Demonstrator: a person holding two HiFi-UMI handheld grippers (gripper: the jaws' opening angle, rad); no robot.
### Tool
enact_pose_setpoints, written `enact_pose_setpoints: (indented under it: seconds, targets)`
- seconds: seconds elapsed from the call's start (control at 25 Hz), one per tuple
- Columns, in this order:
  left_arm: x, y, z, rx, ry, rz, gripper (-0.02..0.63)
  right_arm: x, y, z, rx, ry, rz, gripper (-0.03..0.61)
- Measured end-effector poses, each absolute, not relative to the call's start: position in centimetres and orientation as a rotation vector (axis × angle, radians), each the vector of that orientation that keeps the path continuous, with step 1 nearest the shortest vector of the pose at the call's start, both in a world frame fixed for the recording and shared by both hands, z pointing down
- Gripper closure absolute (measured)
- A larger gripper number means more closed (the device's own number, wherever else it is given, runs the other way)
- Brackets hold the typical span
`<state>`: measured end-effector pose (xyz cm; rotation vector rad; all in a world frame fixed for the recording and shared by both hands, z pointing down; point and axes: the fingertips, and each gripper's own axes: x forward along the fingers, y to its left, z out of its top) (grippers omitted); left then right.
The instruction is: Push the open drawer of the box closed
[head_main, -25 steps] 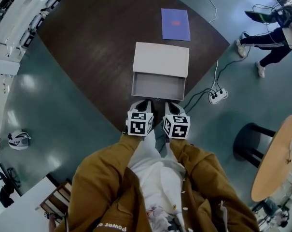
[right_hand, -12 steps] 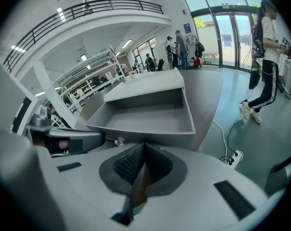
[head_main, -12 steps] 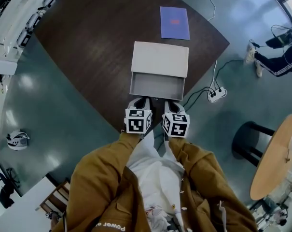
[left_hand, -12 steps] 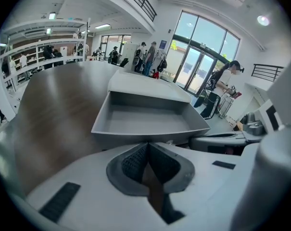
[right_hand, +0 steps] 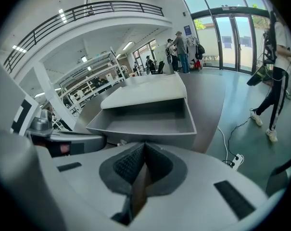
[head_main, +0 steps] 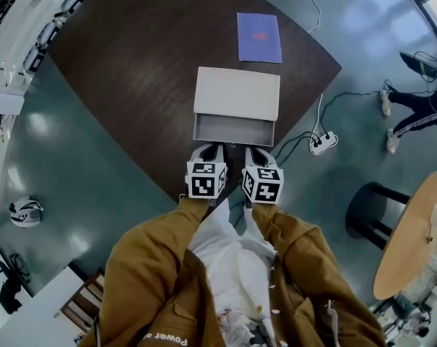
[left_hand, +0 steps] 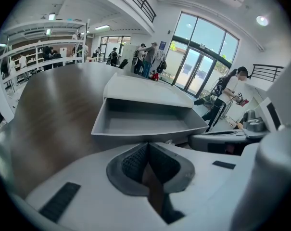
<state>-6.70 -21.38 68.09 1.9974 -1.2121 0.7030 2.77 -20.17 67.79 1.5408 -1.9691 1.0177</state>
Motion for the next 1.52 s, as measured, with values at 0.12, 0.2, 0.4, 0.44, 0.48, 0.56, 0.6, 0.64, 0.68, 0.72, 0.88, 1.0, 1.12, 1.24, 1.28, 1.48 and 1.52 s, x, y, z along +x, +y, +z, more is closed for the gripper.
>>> enact_pose_setpoints:
  seconds: [0.12, 0.2, 0.4, 0.44, 0.48, 0.56, 0.6, 0.64, 0.68, 0.72, 0.88, 1.0, 1.12, 1.24, 1.28, 1.48, 1.52]
  targets:
    - [-6.6, -21.8, 68.2, 1.990, -1.217, 0.699, 0.607, 2.9, -20.6, 67.9, 1.539, -1.972, 1.013, 0.574]
    - [-6.6, -22.1, 68.1, 1.983, -1.222, 0.695, 0.607, 2.9, -20.9, 67.8, 1.538, -1.974, 1.012, 0.574]
    - [-6.5, -23.3, 67.9, 1.981, -1.233, 0.684, 0.607, 3.0, -22.1, 67.6, 1.550, -1.978, 1.017, 0.574]
    - [-6.5, -23.5, 67.8, 1.980, -1.235, 0.682, 0.607, 3.0, -22.3, 67.5, 1.551, -1.979, 1.018, 0.574]
    - [-6.5, -23.7, 67.8, 1.979, -1.236, 0.682, 0.607, 3.0, -22.5, 67.5, 1.553, -1.980, 1.018, 0.574]
    - [-6.4, -24.1, 67.8, 1.978, -1.238, 0.682, 0.607, 3.1, -22.9, 67.5, 1.557, -1.983, 1.018, 0.574]
    - [-6.3, -24.4, 67.9, 1.976, -1.239, 0.681, 0.607, 3.2, -23.1, 67.6, 1.558, -1.984, 1.019, 0.574]
    - [-6.3, -24.5, 67.9, 1.975, -1.240, 0.680, 0.607, 3.2, -23.3, 67.6, 1.560, -1.985, 1.020, 0.574]
    - [-6.2, -24.7, 68.0, 1.975, -1.240, 0.679, 0.607, 3.3, -23.5, 67.7, 1.562, -1.986, 1.021, 0.574]
    - [-6.2, -24.9, 68.0, 1.976, -1.241, 0.678, 0.607, 3.4, -23.7, 67.7, 1.564, -1.985, 1.022, 0.574]
    - [-6.1, -25.6, 68.0, 1.974, -1.245, 0.669, 0.607, 3.5, -24.3, 67.8, 1.571, -1.983, 1.020, 0.574]
    - [-6.1, -26.1, 68.0, 1.980, -1.244, 0.668, 0.607, 3.5, -24.8, 67.9, 1.578, -1.983, 1.018, 0.574]
    - [-6.1, -26.5, 67.9, 1.989, -1.241, 0.669, 0.607, 3.5, -25.2, 67.7, 1.588, -1.980, 1.020, 0.574]
    - [-6.1, -27.0, 67.9, 1.993, -1.243, 0.668, 0.607, 3.5, -25.7, 67.7, 1.601, -1.977, 1.024, 0.574]
    - [-6.1, -27.2, 67.9, 1.992, -1.244, 0.667, 0.607, 3.6, -25.9, 67.7, 1.605, -1.976, 1.024, 0.574]
    - [-6.0, -28.1, 68.1, 1.993, -1.242, 0.661, 0.607, 3.7, -26.8, 67.9, 1.613, -1.978, 1.017, 0.574]
    - [-5.9, -28.4, 68.1, 1.995, -1.241, 0.659, 0.607, 3.7, -27.0, 67.9, 1.613, -1.978, 1.017, 0.574]
